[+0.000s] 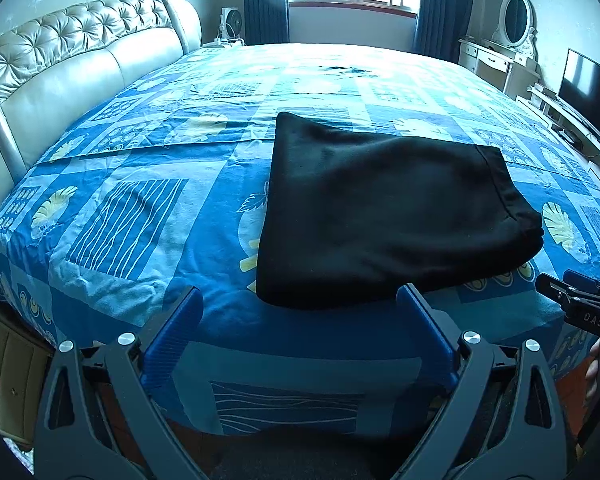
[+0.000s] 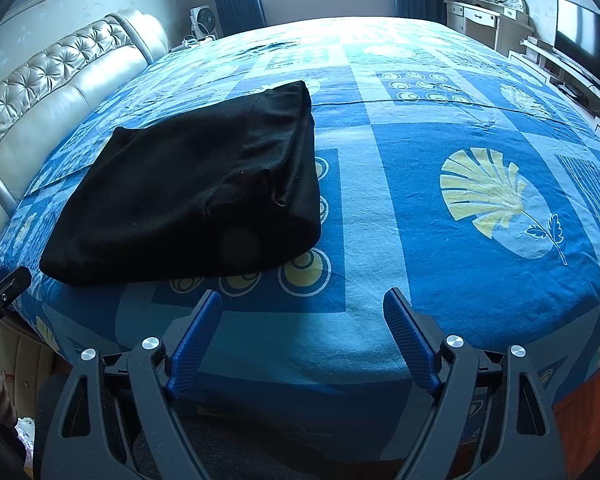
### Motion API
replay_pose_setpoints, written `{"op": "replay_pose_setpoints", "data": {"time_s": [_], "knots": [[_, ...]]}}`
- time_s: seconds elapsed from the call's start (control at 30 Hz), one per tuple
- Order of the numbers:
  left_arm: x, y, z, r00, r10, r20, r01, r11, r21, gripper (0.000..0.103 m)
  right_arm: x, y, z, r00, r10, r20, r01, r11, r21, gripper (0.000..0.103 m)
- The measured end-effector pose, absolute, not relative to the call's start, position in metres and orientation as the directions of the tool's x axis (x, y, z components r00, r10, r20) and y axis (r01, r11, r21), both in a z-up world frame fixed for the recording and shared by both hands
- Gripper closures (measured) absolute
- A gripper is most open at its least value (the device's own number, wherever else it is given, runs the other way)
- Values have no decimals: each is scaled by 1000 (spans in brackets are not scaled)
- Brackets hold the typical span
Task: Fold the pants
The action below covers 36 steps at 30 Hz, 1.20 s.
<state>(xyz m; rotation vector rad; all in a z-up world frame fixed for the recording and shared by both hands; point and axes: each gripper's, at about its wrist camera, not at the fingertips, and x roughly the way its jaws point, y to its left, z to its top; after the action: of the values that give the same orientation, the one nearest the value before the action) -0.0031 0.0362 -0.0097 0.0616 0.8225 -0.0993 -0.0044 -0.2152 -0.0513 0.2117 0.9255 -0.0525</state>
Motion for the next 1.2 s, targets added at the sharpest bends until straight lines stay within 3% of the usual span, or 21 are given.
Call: {"op": "replay_pose_setpoints", "data": {"time_s": [0.87, 1.0, 1.2], "knots": [[-4, 39, -3, 683, -49, -729, 94, 995, 21, 6, -5, -209, -52, 595, 62, -801, 118, 979, 164, 21], [-2, 36, -1, 672, -4, -741, 64, 997, 53, 2, -4, -210, -52, 595, 67, -801, 115, 979, 167, 21], [0, 51, 19, 712, -80, -698, 91, 996, -21, 2, -2, -215, -45, 582, 125, -804, 111, 967, 230, 21]]}}
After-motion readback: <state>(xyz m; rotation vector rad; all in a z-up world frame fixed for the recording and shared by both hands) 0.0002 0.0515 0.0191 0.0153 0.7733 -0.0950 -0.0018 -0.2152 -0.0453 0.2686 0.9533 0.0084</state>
